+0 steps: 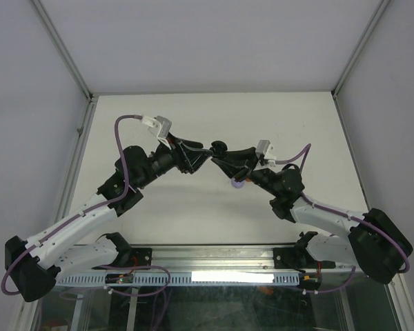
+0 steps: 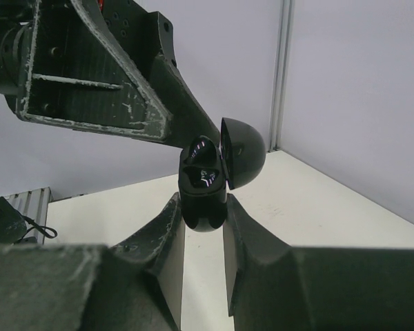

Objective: Insert the wireless bluetooth earbuds into the charging case
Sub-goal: Place the earbud in the charging case, then move the earbud to the center of the board.

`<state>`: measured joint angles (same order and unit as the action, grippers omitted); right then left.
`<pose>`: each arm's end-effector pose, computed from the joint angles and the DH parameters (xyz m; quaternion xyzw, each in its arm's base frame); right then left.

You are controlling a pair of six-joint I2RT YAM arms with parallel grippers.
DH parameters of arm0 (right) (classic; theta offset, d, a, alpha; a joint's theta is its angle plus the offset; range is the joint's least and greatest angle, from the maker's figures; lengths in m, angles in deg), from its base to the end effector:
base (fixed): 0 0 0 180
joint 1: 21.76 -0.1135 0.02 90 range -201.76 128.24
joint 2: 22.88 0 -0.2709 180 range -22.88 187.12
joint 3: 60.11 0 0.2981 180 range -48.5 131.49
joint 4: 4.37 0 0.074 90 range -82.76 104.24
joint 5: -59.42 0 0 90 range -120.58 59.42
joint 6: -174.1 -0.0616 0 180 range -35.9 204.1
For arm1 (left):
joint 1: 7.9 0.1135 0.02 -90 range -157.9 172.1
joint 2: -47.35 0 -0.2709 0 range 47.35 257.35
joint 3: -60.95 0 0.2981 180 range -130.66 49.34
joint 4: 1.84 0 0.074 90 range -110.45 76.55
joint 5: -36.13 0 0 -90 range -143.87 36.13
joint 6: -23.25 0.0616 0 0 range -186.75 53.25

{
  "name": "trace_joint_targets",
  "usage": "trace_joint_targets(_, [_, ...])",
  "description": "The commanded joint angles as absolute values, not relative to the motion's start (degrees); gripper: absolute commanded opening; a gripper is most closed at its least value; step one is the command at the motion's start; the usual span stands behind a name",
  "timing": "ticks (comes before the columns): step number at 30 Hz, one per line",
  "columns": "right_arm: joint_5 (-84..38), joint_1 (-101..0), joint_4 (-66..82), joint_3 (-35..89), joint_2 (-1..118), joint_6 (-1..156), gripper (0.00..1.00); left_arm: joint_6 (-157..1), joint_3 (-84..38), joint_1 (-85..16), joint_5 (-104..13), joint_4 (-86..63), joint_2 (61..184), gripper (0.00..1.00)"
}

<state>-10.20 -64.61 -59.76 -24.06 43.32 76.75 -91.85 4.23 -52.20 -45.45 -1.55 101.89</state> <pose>0.1963 0.2113 0.2678 -0.3030 0.4564 0.4384 0.7125 0.2052 -0.2129 0.3513 0.1673 0.6713 -0.4518 0.5632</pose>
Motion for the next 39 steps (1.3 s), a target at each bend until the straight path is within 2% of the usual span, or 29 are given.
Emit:
trace_joint_targets(1, [-12.66,-64.73,-61.74,-24.87,41.24,79.41,0.0,-89.3,0.19,-52.47,-54.76,-8.88,99.6,0.58])
trace_joint_targets(8, [-15.28,-64.74,-58.21,-26.74,39.6,81.29,0.0,-88.54,-4.56,-50.84,-73.8,-26.63,102.85,0.63])
trace_joint_targets(12, [-15.87,-64.69,-56.83,-27.68,38.39,82.14,0.0,-89.42,-5.21,-45.71,-77.43,-33.2,106.45,0.64])
trace_joint_targets(19, [-16.2,-64.72,-55.6,-28.61,37.38,82.95,0.0,-89.81,-4.43,-29.77,-71.97,-38.84,113.74,0.64])
trace_joint_targets(28, [-16.61,-64.73,-54.92,-29.9,35.59,84.03,0.0,-90.52,-7.38,-14.22,-65.01,-40.28,127.86,0.61])
trace_joint_targets(32, [-16.95,-64.74,-54.29,-30.54,34.47,84.36,0.0,-90.17,-10.68,-9.48,-60.56,-40.05,135.13,0.6])
trace_joint_targets(39, [-17.1,-64.65,-54.55,-31.11,33.79,84.44,0.0,-88.49,-16.7,-7.24,-61.96,-42.09,145.89,0.52])
